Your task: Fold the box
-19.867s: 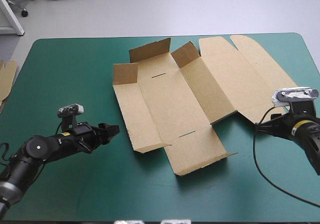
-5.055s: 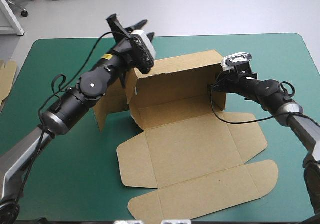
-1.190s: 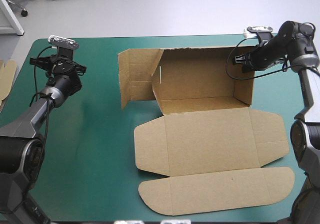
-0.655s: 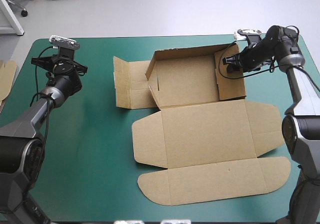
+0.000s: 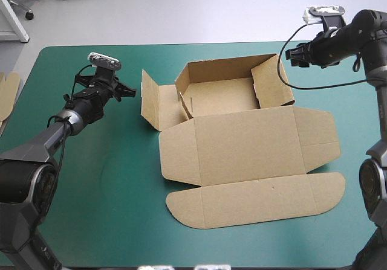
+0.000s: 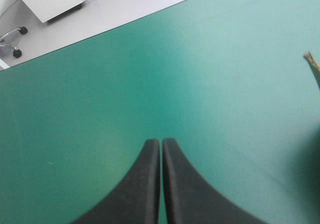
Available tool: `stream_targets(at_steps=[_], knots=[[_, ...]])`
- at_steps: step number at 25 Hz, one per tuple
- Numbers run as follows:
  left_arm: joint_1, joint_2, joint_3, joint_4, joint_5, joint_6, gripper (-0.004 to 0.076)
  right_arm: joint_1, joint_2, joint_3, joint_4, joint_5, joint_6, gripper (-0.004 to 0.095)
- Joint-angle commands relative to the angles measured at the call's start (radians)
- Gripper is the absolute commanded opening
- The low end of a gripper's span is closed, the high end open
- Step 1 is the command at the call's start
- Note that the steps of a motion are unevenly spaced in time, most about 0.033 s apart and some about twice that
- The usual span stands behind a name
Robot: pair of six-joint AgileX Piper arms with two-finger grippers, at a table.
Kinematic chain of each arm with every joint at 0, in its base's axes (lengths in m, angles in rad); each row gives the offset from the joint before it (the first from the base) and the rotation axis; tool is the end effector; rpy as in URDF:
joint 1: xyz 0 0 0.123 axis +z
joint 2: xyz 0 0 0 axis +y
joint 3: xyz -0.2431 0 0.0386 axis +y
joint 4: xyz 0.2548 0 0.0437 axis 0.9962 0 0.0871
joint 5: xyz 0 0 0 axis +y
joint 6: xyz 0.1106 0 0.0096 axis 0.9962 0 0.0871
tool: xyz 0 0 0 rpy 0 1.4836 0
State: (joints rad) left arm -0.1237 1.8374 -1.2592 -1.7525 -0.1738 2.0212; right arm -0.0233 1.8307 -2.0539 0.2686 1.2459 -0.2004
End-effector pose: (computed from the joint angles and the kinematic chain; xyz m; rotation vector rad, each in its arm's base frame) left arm 0.4324 -0.0348 0.1901 0.3036 2.0739 0.2649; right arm 0.4038 0.0185 0.3612 -0.2160 2.4618 0.2586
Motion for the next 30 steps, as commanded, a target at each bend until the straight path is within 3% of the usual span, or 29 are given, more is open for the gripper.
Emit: stream_targets(at_steps=[1,7,12,21,23,26,30], knots=[[-0.004,-0.092,-0.028,-0.062,0.022,-0.092,0.0005,-0.008,-0.099,-0.026,0.023,0.002,0.006,0.0537],[-0.004,-0.193,-0.028,-0.062,-0.034,-0.085,0.0005,-0.008,-0.183,0.092,0.012,0.002,0.01,0.0537],[-0.004,-0.296,-0.028,-0.062,-0.24,0.086,0.0005,-0.008,-0.289,0.272,0.012,0.002,-0.004,0.0535],[-0.004,-0.394,-0.028,-0.062,-0.347,0.122,0.0005,-0.006,-0.377,0.289,0.06,0.002,-0.008,0.0535],[-0.004,-0.406,-0.026,-0.062,-0.42,0.122,0.0006,0.034,-0.346,0.29,0.011,-0.01,-0.008,0.0535],[-0.004,-0.417,0.002,-0.062,-0.423,0.122,0.0006,0.126,-0.275,0.29,-0.172,-0.095,0.05,0.0535],[-0.004,-0.43,0.088,-0.062,-0.421,0.122,0.0006,0.138,-0.147,0.255,-0.202,-0.122,0.075,0.0535]])
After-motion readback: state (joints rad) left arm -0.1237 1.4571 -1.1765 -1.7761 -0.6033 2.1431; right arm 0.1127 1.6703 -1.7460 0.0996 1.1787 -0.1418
